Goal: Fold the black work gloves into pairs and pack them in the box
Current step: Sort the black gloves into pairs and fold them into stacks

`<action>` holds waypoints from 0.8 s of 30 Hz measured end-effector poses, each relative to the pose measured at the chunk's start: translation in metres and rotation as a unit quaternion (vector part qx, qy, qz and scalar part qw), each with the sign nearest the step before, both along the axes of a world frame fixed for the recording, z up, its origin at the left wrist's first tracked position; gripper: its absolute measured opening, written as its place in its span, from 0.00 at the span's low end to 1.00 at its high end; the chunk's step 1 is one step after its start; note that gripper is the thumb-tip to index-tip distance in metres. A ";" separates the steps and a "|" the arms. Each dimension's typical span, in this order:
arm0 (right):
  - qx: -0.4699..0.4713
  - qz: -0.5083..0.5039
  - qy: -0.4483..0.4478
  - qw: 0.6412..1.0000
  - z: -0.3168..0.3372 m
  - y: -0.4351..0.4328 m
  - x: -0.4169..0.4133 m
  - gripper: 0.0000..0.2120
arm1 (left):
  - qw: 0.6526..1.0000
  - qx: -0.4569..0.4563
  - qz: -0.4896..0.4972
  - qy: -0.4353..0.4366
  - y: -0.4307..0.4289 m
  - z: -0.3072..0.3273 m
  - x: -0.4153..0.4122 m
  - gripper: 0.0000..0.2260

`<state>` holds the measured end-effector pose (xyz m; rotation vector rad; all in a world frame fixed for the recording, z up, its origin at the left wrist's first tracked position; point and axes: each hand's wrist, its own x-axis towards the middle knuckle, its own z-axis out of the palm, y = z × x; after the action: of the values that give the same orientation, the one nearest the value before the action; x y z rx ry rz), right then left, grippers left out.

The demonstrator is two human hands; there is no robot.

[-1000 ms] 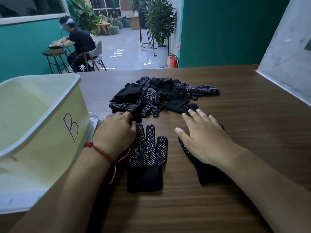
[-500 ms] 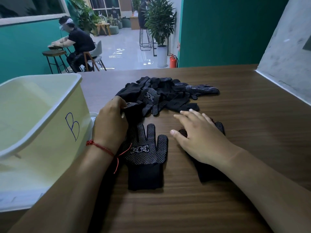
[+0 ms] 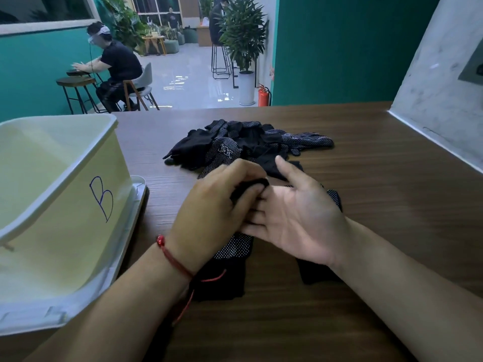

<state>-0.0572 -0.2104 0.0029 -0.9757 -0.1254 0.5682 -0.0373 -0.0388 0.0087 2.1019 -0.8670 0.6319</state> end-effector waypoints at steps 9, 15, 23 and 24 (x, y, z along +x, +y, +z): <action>0.101 -0.059 -0.044 0.992 0.004 -0.027 0.011 0.43 | 0.994 0.043 -0.086 -0.044 -0.010 -0.004 -0.015 0.07; 0.109 -0.092 -0.062 0.988 0.007 -0.033 0.012 0.43 | 0.984 0.093 -0.140 -0.061 -0.012 -0.004 -0.016 0.13; 0.165 -0.107 -0.074 0.978 0.009 -0.050 0.022 0.45 | 0.989 0.125 -0.003 -0.085 -0.006 -0.011 -0.002 0.18; 0.171 -0.105 -0.075 0.977 0.010 -0.053 0.022 0.45 | 0.991 0.101 0.005 -0.085 -0.006 -0.011 -0.002 0.14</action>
<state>-0.0350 -0.2631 0.0130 -0.6848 -0.2439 0.2646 -0.0389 -0.0444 -0.0019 2.2584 -1.0550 0.7642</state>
